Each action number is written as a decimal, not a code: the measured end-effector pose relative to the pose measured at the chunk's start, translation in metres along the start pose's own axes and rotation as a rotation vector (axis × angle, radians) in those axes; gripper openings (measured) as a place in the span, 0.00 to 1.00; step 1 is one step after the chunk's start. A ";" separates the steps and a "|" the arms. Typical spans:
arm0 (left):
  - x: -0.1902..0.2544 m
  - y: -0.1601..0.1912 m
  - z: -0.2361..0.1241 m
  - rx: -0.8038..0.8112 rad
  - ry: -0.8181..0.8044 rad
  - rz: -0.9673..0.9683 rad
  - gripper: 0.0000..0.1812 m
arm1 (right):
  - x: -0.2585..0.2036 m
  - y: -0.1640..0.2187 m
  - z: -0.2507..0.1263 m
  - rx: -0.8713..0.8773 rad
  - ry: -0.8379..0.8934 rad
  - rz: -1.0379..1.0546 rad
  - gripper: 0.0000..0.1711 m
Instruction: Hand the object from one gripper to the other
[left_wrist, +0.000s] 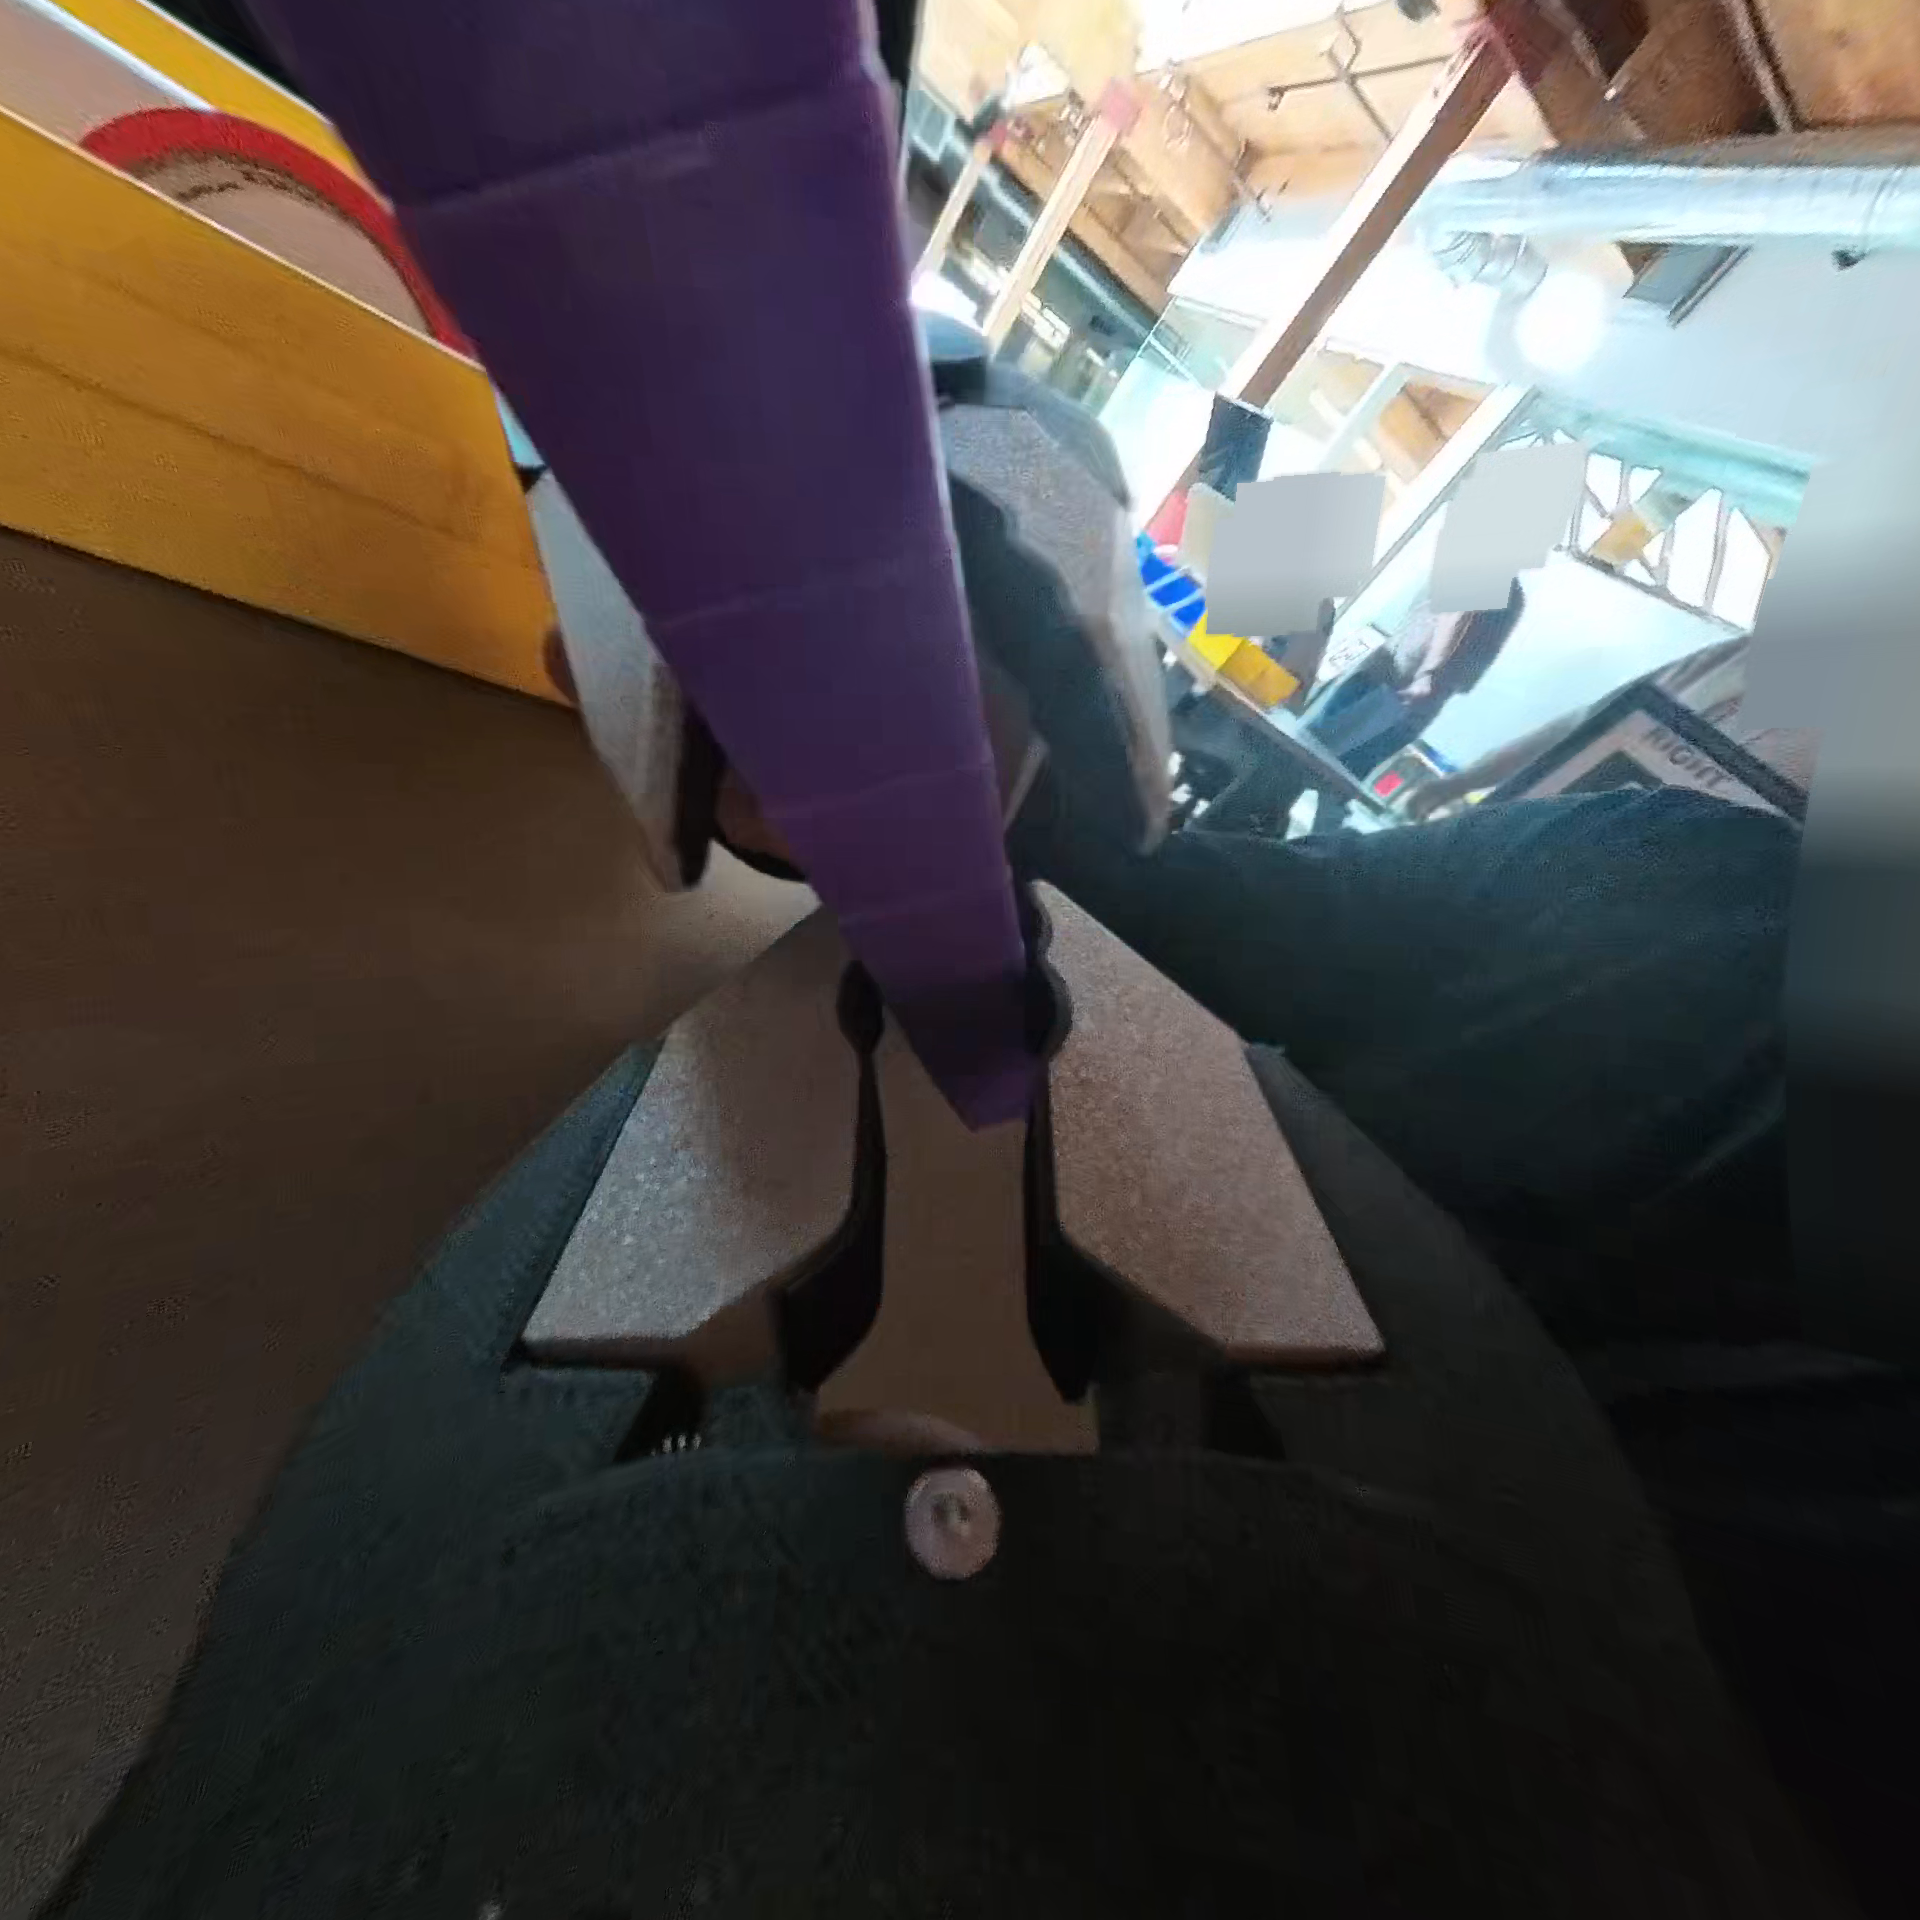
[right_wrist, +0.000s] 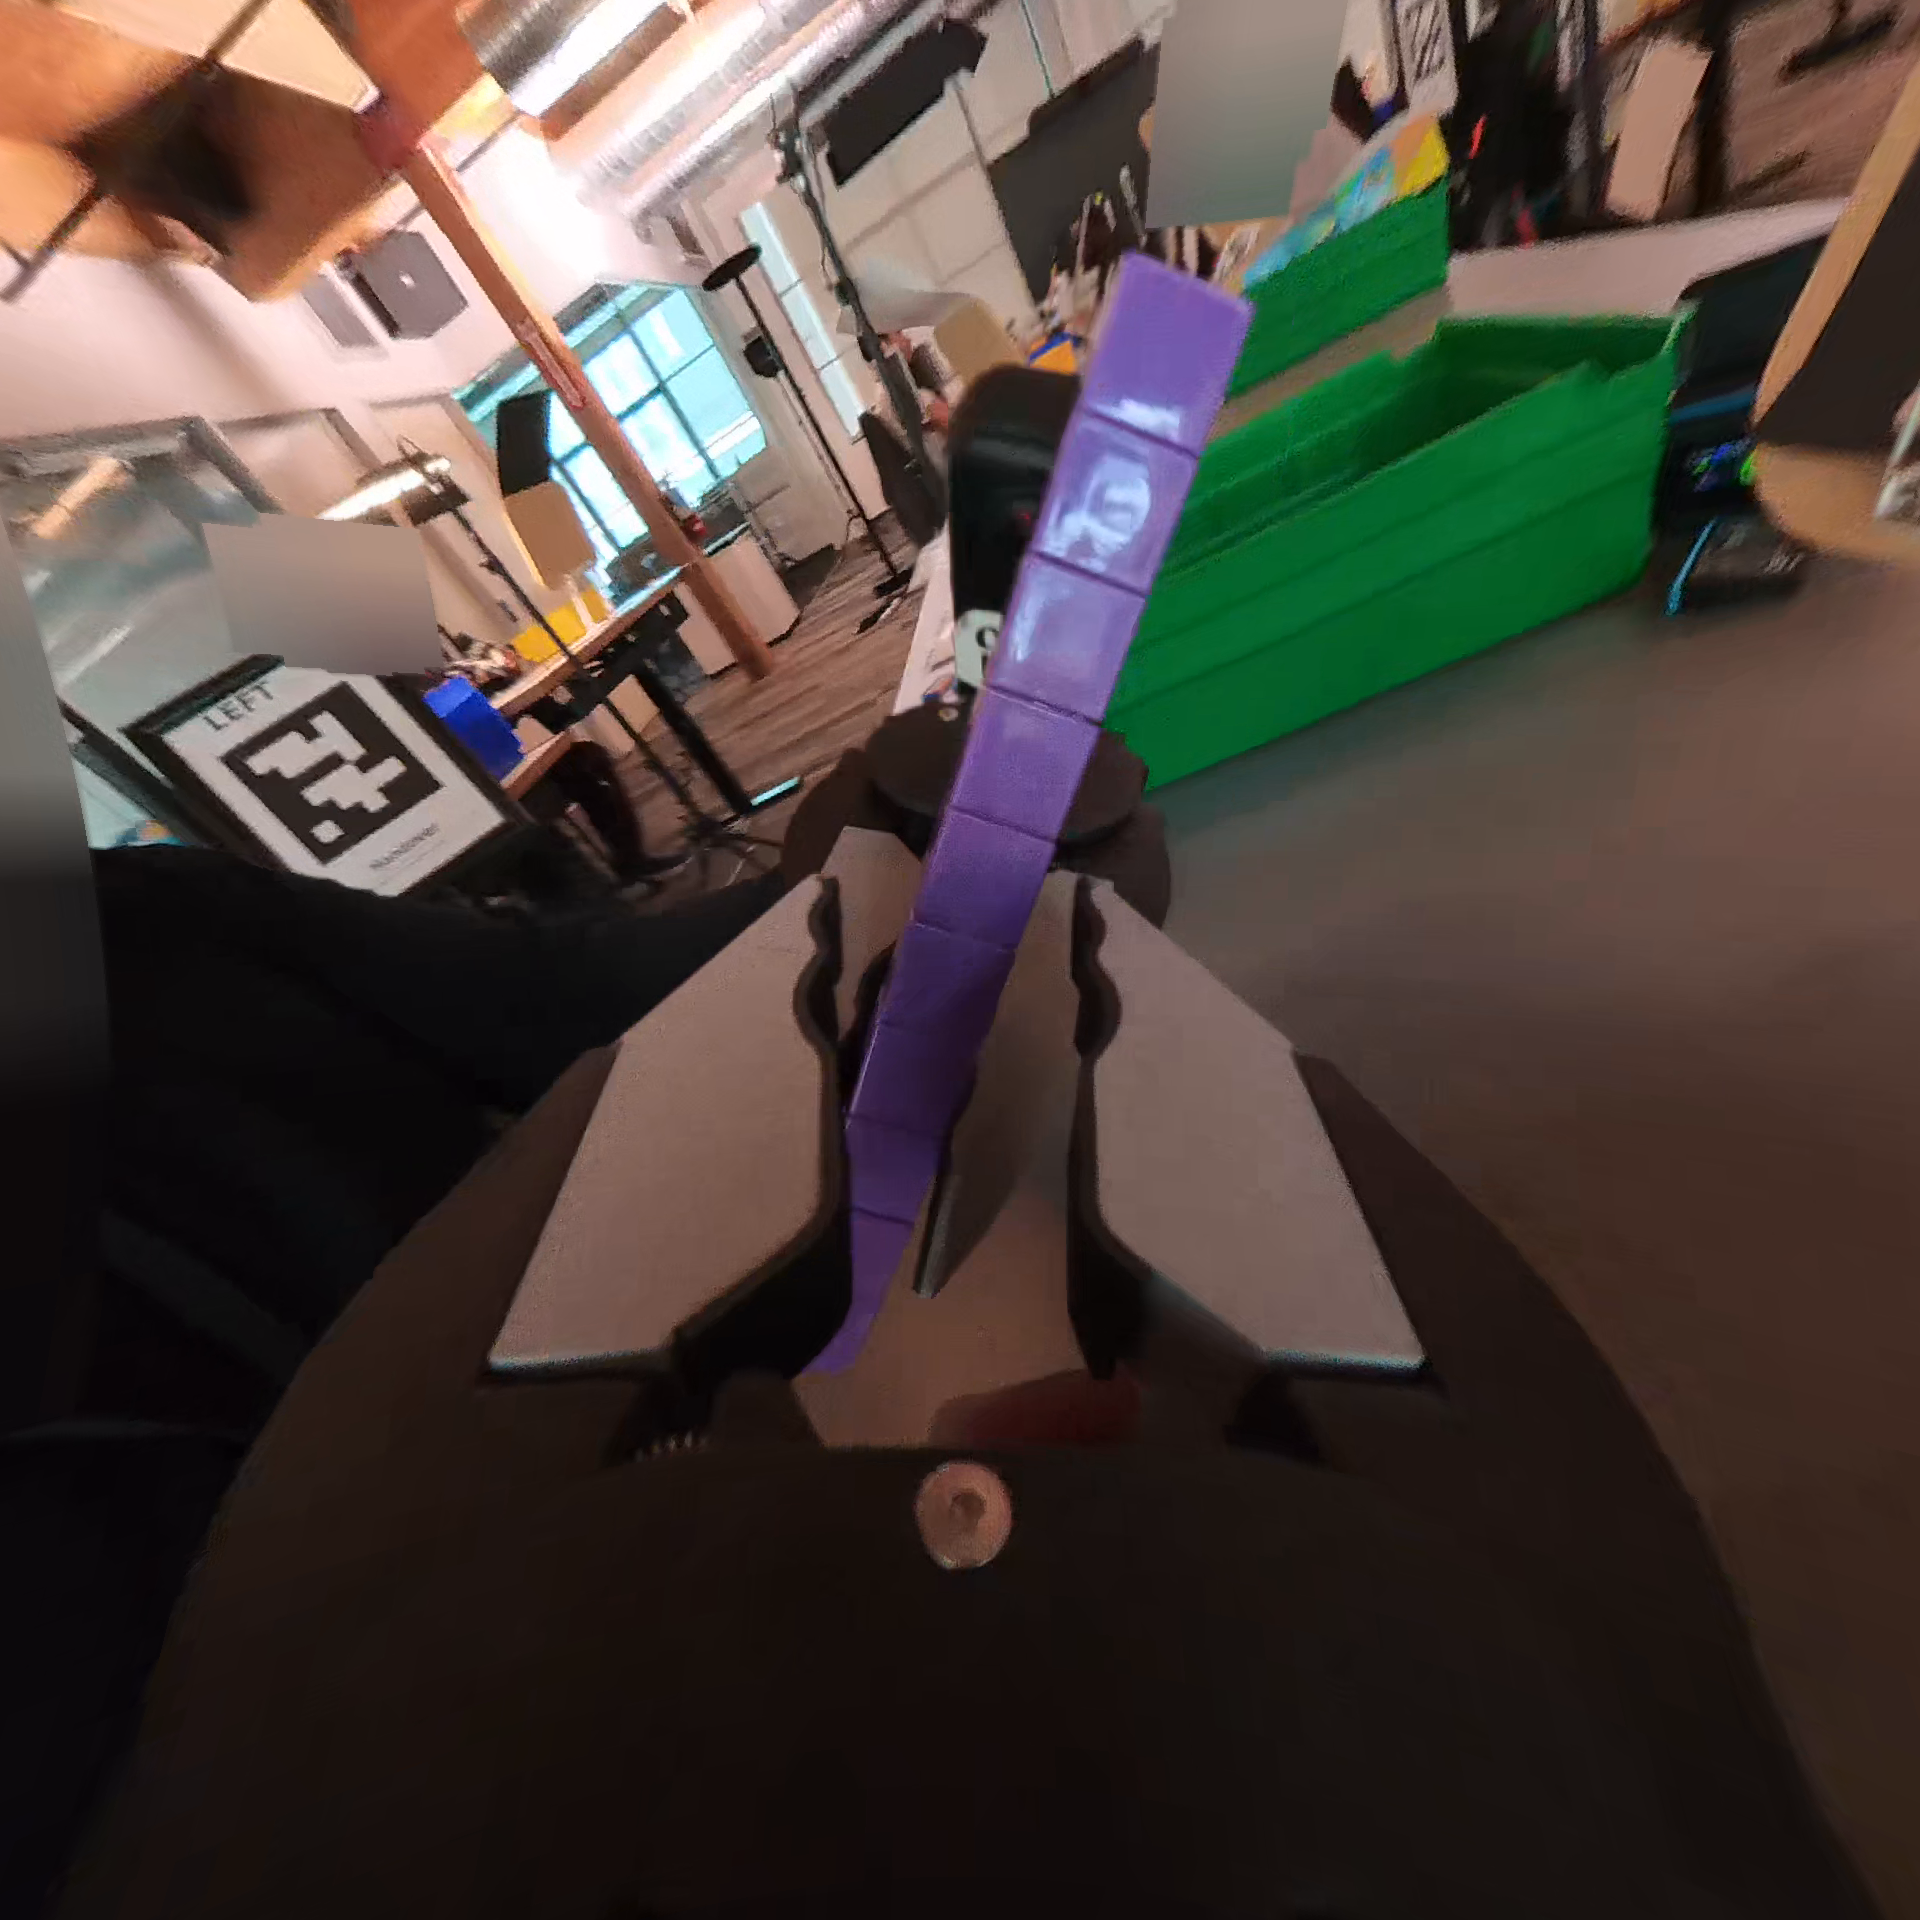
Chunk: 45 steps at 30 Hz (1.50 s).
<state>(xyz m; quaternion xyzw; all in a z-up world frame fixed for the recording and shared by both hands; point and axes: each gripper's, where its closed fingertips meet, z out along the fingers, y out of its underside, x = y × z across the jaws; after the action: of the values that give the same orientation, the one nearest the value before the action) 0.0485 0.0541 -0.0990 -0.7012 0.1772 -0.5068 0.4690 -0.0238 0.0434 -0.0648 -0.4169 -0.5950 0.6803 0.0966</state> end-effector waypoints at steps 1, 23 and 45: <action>-0.001 0.002 0.001 -0.015 -0.013 0.005 0.12 | 0.000 0.004 0.001 -0.021 -0.015 0.026 0.20; -0.056 -0.077 -0.050 0.297 -0.596 0.362 0.37 | 0.071 -0.023 -0.035 -0.394 1.146 -1.396 0.10; 0.041 -0.022 -0.039 0.078 -0.045 0.755 0.10 | -0.029 0.031 0.004 -0.169 0.191 -0.709 0.27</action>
<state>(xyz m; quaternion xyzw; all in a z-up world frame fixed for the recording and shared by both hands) 0.0269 0.0170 -0.0571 -0.5791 0.3935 -0.2892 0.6528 0.0027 0.0142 -0.0793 -0.2532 -0.7447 0.5113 0.3464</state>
